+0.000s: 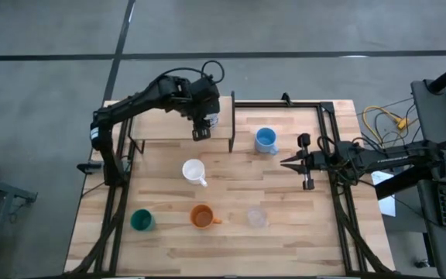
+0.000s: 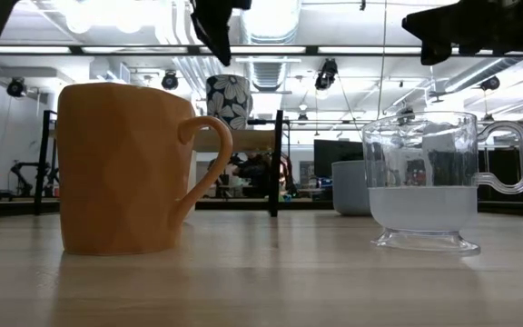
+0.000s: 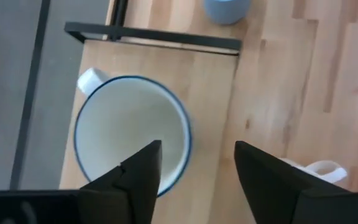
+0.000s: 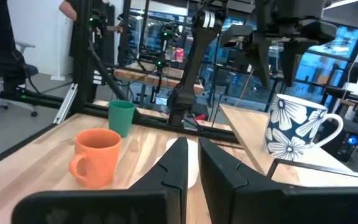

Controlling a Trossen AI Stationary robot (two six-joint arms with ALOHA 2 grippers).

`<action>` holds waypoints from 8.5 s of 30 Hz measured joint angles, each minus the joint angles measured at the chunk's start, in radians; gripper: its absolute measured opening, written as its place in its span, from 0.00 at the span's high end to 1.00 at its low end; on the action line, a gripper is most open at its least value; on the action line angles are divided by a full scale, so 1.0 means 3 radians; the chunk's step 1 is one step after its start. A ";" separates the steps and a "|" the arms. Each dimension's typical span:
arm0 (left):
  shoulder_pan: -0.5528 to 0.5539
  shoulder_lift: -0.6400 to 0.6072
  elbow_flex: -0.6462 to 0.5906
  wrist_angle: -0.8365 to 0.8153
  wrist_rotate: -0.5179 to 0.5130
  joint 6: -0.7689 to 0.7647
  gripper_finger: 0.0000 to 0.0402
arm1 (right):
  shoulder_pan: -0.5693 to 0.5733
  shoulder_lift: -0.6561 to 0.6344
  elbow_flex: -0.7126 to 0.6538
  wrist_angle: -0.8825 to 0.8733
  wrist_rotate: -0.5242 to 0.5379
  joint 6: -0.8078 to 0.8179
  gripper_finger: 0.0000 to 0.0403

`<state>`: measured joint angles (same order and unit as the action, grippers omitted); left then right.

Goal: Stack small to large cups/mugs on shelf
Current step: Put the blue patterned mug on the shelf

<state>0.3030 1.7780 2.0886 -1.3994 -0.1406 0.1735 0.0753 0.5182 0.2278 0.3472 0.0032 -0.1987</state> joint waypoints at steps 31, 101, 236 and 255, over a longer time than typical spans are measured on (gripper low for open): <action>0.0055 0.0197 -0.0058 0.0000 -0.0144 0.0237 0.68 | 0.0001 0.0001 -0.0010 -0.0023 -0.0005 -0.0004 0.92; -0.0036 -0.1906 -0.2105 -0.0399 -0.0970 -0.2218 1.00 | 0.0001 0.0001 -0.0011 -0.0058 -0.0004 -0.0073 0.92; -0.0252 -0.1702 -0.2347 -0.0572 -0.0927 -0.1428 1.00 | 0.0001 -0.0001 -0.0011 -0.0005 -0.0005 -0.0161 0.92; -0.0246 -0.1701 -0.2359 -0.0572 -0.1108 -0.1338 1.00 | 0.0001 -0.0001 -0.0011 -0.0004 -0.0006 -0.0161 0.92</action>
<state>0.2291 1.2678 1.3808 -1.5711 -0.4730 -0.2279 0.0757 0.5179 0.2245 0.3462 0.0013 -0.2470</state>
